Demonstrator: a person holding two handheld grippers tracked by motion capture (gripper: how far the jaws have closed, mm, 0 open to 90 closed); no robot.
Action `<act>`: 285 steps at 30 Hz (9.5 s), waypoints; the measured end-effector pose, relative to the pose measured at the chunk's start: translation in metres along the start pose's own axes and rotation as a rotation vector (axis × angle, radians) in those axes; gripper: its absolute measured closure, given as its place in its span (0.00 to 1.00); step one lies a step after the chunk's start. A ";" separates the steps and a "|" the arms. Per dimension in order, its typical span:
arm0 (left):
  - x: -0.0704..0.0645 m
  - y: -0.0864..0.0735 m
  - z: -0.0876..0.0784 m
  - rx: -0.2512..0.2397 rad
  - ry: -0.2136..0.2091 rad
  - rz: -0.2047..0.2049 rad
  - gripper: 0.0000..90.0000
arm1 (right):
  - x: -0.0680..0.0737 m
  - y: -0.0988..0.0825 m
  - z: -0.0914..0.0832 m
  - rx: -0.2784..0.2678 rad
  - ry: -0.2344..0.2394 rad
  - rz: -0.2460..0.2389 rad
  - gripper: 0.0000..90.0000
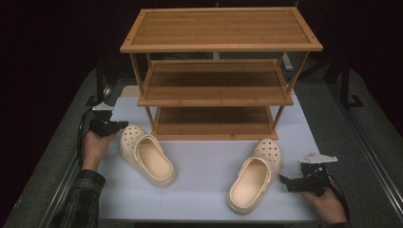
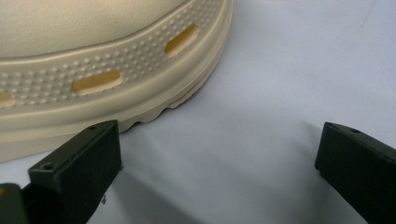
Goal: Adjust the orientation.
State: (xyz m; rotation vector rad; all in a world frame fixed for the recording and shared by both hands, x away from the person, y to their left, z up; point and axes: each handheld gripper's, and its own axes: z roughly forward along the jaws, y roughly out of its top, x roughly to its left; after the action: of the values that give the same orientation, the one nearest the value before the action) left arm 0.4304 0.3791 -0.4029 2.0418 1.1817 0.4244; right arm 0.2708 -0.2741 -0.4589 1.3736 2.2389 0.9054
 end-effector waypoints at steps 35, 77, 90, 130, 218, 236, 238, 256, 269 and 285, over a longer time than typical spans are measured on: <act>-0.072 -0.009 0.002 -0.003 -0.125 0.066 1.00 | 0.000 0.000 0.000 0.000 0.000 0.000 0.00; -0.106 -0.077 -0.064 0.016 -0.099 0.131 1.00 | 0.000 0.000 0.000 -0.001 -0.001 -0.002 0.00; -0.107 -0.072 -0.045 0.050 -0.117 0.179 1.00 | 0.000 0.000 0.000 0.000 -0.001 -0.004 0.00; -0.141 -0.021 0.016 0.059 -0.196 0.260 1.00 | 0.000 0.000 0.000 -0.002 -0.001 -0.003 0.00; -0.131 -0.123 -0.046 0.073 -0.082 0.193 0.00 | -0.014 0.021 -0.032 -0.094 0.045 0.017 1.00; -0.131 -0.122 -0.046 0.073 -0.085 0.191 0.00 | -0.018 0.064 -0.013 -0.082 0.070 0.038 1.00; -0.131 -0.122 -0.046 0.074 -0.085 0.191 0.00 | -0.018 0.067 -0.008 -0.074 0.072 0.039 1.00; -0.131 -0.122 -0.046 0.077 -0.085 0.190 0.00 | -0.005 0.087 0.017 -0.027 0.060 0.001 1.00; -0.131 -0.122 -0.046 0.077 -0.086 0.190 0.00 | 0.010 0.104 0.033 -0.023 0.087 -0.019 1.00; -0.130 -0.122 -0.046 0.077 -0.087 0.190 0.00 | 0.034 0.122 0.052 -0.026 0.129 -0.060 1.00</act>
State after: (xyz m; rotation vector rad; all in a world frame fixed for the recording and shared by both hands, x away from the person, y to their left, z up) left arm 0.2608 0.3259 -0.4510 2.2260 0.9699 0.3810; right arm 0.3654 -0.1873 -0.4124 1.2628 2.3412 1.0250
